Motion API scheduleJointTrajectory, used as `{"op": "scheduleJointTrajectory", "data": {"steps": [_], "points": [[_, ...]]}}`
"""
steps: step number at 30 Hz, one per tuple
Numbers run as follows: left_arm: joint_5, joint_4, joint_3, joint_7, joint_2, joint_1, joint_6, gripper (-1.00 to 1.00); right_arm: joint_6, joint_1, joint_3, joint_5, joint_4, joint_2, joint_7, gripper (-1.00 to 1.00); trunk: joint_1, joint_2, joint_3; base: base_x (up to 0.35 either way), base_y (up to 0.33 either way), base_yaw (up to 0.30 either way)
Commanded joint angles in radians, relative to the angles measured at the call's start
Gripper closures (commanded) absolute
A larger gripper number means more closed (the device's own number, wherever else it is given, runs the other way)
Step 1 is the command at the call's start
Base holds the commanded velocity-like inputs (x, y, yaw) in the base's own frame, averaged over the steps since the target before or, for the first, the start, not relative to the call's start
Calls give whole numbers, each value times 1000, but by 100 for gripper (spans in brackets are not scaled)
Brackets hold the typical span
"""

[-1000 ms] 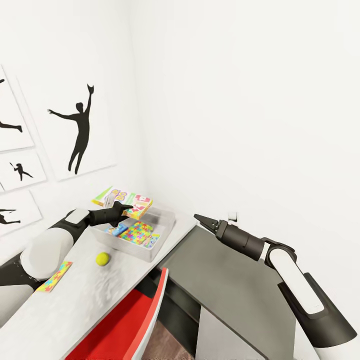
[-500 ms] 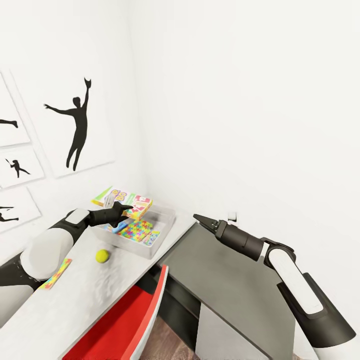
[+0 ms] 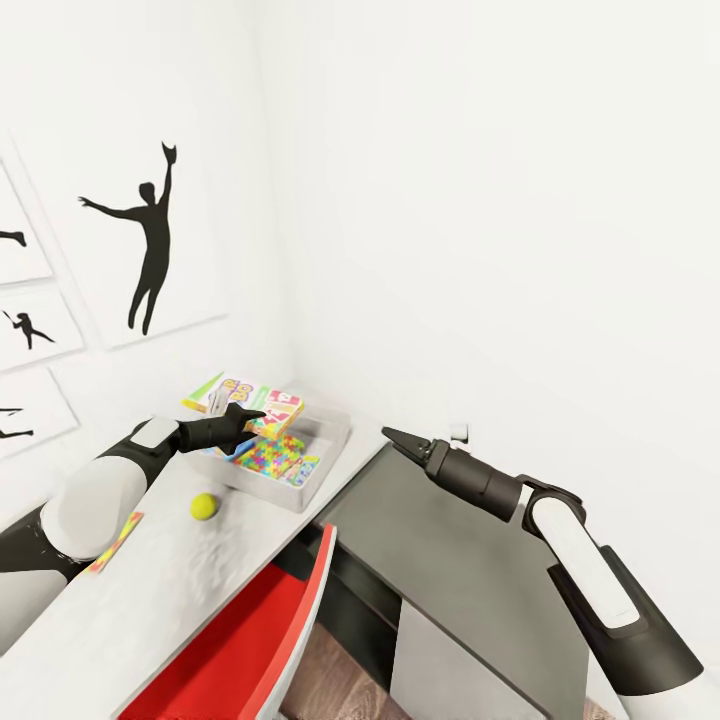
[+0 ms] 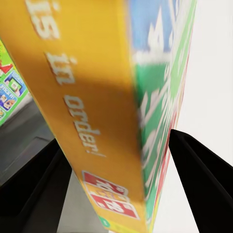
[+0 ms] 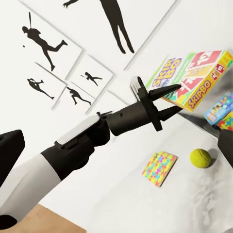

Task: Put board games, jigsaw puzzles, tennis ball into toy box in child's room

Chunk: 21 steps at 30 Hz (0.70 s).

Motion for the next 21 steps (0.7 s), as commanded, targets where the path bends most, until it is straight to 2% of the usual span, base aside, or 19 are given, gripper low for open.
{"op": "scheduleJointTrajectory", "data": {"steps": [1,21], "points": [[-6,0,5,-3,0,-1,4,100,2,-1,1,-1,0,-1,2,-100,1,-2,-4,0,0,0],[-6,0,4,-5,1,-1,7,100,1,-1,1,1,1,0,1,-100,1,-2,-36,0,0,0]]}}
